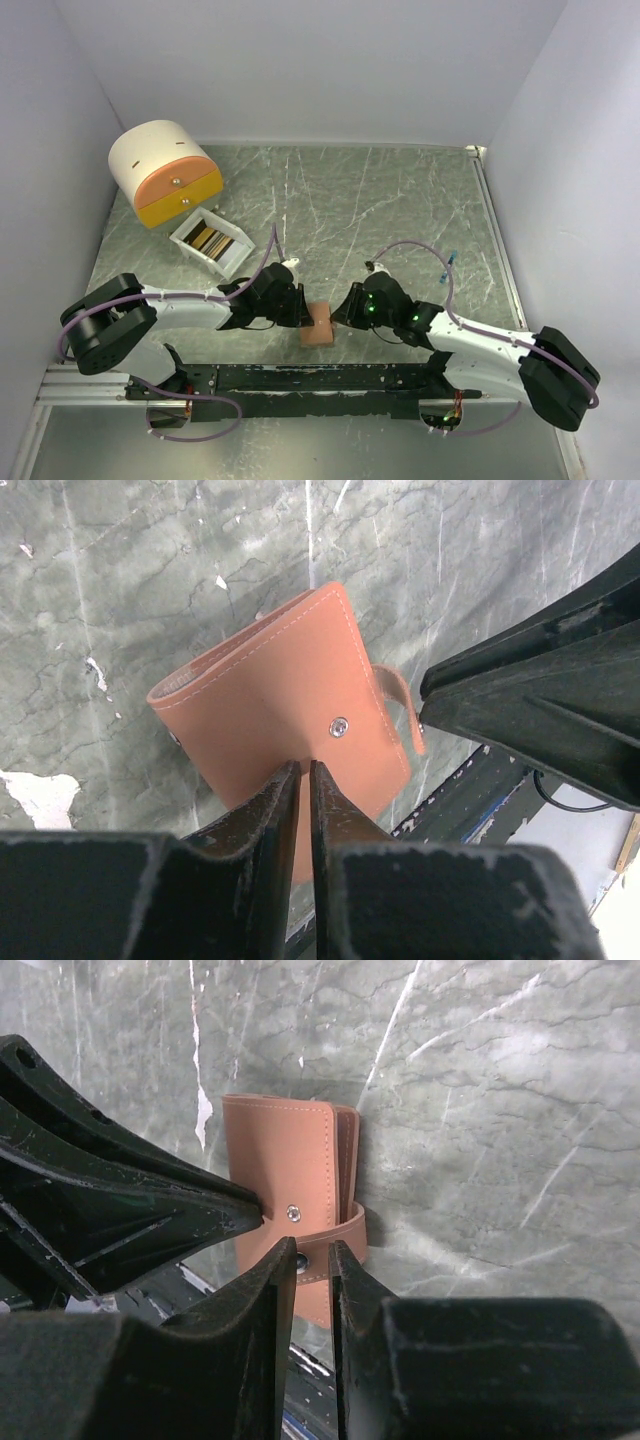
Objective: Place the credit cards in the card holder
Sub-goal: Close the card holder at the center of the board.
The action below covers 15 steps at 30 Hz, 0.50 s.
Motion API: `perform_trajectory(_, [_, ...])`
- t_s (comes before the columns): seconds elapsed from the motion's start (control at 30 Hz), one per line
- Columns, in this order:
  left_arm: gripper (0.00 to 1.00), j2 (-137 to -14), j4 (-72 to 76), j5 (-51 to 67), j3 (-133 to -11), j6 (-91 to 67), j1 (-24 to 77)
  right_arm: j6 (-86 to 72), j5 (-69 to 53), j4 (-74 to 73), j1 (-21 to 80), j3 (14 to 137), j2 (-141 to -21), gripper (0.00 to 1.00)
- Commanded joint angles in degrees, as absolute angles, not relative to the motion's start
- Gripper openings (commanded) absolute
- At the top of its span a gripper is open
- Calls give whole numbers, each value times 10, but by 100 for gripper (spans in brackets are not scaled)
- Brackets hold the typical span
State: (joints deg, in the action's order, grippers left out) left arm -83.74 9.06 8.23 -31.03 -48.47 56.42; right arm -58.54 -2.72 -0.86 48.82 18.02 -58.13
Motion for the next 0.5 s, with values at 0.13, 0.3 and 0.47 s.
perform_trajectory(0.13, [21,-855,87,83,-306,-482,572,-604,-72,68,486,157,-602,20])
perform_trajectory(0.3, [21,-862,90,85,-308,-484,574,-610,-89,104,486,158,-634,19])
perform_trajectory(0.47, [21,-869,85,87,-315,-481,576,-615,-96,126,485,159,-659,19])
